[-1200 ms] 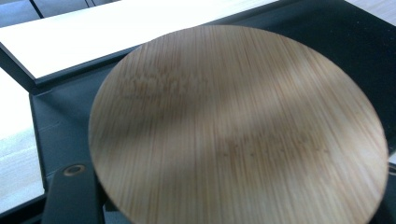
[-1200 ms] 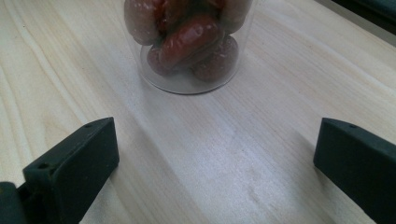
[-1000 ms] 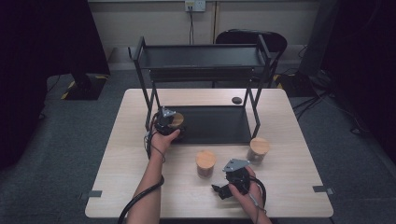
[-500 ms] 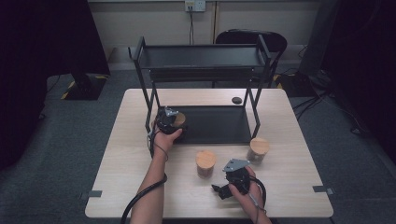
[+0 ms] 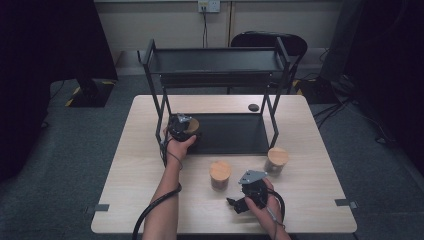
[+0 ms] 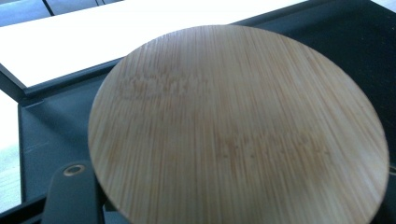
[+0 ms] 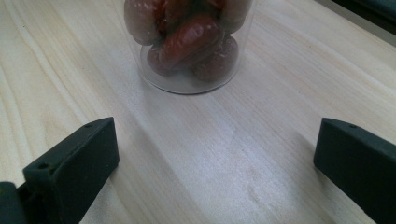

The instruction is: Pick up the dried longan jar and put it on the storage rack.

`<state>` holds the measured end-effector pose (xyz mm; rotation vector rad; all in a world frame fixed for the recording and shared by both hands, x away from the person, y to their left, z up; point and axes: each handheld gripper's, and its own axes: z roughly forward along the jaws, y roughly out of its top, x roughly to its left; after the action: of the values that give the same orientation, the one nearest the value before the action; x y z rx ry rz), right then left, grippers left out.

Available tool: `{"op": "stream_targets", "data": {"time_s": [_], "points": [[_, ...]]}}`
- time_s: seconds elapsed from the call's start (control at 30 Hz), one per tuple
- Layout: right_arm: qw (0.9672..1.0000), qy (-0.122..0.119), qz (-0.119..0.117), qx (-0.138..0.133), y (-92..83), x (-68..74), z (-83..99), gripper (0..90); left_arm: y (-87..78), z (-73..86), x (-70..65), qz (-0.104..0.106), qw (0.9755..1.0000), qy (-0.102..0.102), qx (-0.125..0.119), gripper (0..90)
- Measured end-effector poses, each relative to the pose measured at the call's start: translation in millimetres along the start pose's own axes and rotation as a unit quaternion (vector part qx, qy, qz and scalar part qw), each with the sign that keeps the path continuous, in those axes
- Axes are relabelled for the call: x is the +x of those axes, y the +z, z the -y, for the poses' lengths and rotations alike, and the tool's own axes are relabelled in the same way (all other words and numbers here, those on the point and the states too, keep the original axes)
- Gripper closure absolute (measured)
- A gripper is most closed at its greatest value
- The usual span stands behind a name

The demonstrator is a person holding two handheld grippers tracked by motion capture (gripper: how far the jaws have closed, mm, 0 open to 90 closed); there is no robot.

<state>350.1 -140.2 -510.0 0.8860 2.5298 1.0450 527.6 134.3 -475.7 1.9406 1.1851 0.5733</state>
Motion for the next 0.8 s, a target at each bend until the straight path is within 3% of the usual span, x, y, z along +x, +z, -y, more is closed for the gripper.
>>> {"op": "stream_targets", "data": {"time_s": [0.8], "points": [[1.0, 0.002, 0.002, -0.001, -0.3, 1.2, 0.4, 0.0, 7.4, -4.0, 4.0, -0.017, 0.9998, -0.008, 0.001, 25.5]]}}
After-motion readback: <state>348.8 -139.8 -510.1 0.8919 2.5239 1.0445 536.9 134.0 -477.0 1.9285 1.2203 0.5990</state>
